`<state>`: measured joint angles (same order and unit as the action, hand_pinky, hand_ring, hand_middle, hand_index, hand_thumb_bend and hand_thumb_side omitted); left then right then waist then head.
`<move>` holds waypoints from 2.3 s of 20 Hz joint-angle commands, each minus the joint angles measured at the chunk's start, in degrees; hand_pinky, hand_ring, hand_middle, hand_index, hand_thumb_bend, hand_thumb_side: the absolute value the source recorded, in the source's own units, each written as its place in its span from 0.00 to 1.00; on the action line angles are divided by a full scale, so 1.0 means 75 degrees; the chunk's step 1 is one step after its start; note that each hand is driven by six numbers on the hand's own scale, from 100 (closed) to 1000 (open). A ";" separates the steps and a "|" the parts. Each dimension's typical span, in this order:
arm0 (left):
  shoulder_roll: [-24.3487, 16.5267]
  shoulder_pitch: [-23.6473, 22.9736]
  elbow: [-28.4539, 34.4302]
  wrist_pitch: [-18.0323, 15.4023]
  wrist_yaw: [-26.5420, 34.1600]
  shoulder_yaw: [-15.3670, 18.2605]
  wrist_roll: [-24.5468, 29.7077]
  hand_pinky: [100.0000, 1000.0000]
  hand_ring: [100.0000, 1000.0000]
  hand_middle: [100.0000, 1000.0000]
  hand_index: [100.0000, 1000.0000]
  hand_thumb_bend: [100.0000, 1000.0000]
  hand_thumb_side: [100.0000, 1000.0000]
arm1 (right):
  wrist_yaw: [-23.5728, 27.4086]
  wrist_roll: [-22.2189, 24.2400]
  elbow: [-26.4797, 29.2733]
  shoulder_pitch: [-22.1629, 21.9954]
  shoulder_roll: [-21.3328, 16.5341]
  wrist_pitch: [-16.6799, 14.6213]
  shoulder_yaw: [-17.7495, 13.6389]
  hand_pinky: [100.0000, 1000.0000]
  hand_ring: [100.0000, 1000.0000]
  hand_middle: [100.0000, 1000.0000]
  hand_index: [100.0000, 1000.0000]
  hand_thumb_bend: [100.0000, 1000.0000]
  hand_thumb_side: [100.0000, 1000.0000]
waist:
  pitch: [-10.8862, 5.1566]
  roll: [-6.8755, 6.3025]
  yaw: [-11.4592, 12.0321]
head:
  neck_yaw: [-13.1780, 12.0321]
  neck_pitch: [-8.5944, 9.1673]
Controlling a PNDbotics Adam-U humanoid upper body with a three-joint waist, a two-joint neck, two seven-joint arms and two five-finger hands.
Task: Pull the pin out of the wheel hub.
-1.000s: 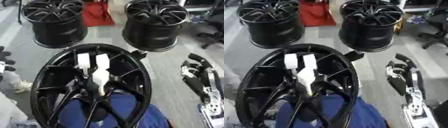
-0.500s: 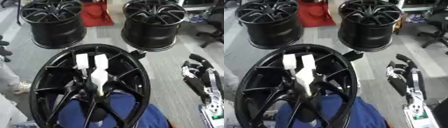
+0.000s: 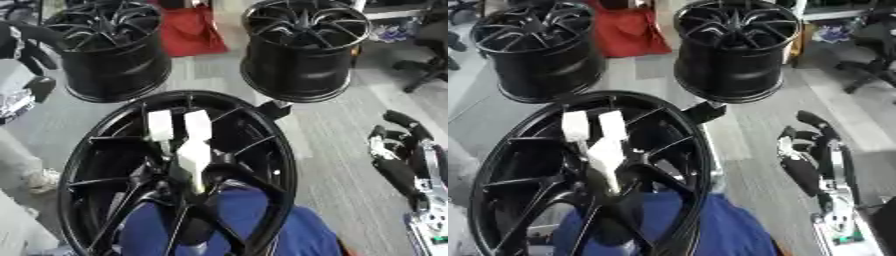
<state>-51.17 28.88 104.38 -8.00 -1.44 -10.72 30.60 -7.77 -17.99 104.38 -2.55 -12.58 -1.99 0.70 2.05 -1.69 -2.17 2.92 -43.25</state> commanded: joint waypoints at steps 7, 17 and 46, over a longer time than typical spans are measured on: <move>0.0336 0.1634 -0.0922 -0.0327 -0.1140 -0.1630 0.2548 0.65 0.71 0.80 0.92 0.27 0.49 | 0.0021 0.0072 0.0079 0.0020 -0.0208 -0.0031 0.0040 0.53 0.65 0.77 0.80 0.00 0.19 | -0.0108 -0.0035 -0.0070 | -0.0050 0.0001; 0.1240 0.2171 -0.2076 -0.0664 -0.2734 -0.1923 0.2402 0.66 0.72 0.81 0.91 0.31 0.44 | 0.0030 0.0078 0.0078 0.0030 -0.0200 -0.0038 0.0044 0.53 0.65 0.77 0.80 0.00 0.19 | -0.0103 -0.0025 -0.0109 | -0.0030 0.0041; 0.2310 0.2204 -0.3202 -0.0757 -0.4053 -0.2284 0.1388 0.55 0.60 0.72 0.87 0.17 0.20 | 0.0066 0.0104 0.0082 0.0095 -0.0150 -0.0042 0.0066 0.53 0.64 0.77 0.80 0.00 0.19 | -0.0037 0.0032 -0.0212 | -0.0118 0.0135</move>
<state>-33.15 44.47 80.18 -13.54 -31.57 -28.24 41.25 -7.44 -17.38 104.35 -2.50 -12.92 -2.28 1.14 2.18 -1.64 -3.73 2.19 -42.91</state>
